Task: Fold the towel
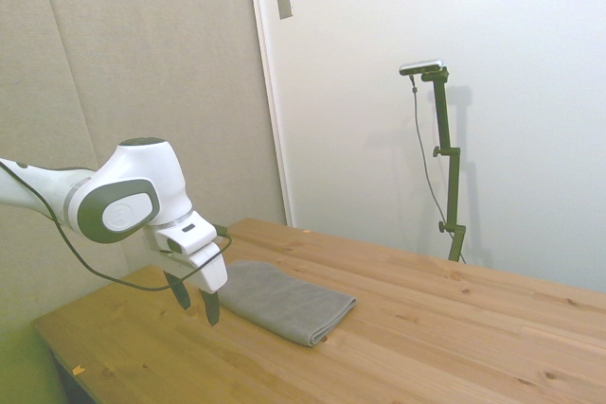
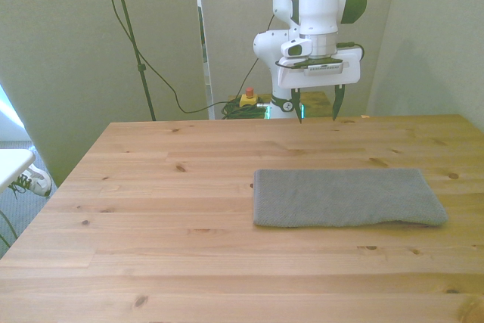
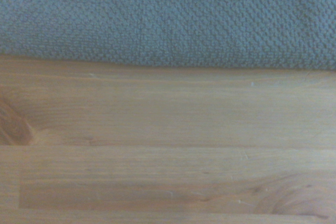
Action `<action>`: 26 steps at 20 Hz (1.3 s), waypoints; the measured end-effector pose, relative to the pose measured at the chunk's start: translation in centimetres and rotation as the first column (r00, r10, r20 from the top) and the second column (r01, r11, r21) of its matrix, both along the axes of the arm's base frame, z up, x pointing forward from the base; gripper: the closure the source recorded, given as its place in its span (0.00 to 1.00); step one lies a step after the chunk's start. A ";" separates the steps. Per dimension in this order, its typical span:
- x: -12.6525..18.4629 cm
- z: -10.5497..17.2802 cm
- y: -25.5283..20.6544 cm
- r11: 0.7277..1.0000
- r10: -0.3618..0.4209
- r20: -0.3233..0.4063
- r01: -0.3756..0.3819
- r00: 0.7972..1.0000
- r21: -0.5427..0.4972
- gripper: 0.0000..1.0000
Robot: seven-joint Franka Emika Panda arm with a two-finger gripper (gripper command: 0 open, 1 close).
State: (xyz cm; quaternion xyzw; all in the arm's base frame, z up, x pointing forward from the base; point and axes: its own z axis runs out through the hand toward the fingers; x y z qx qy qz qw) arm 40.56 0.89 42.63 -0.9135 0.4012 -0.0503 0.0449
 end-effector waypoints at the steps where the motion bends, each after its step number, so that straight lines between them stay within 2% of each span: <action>1: 0.1 0.1 0.0 1.000 0.000 0.002 0.000 1.000 0.000 0.00; 4: 0.7 0.7 0.1 1.000 -0.019 0.014 0.019 1.000 0.003 0.00; 7: 3.0 2.4 0.9 0.999 -0.053 0.042 0.053 0.998 -0.003 0.00; 10: 6.8 3.8 3.6 0.996 -0.070 0.068 0.074 0.995 -0.048 0.00; 13: 11.6 3.6 7.3 0.988 -0.088 0.091 0.098 0.992 -0.119 0.00; 17: 16.8 2.7 12.4 0.975 -0.090 0.058 0.100 0.994 -0.198 0.00; 21: 19.1 2.8 20.0 0.951 -0.077 0.044 0.087 0.996 -0.298 0.00; 26: 21.9 -0.2 24.9 0.884 -0.099 0.050 0.111 0.994 -0.455 0.00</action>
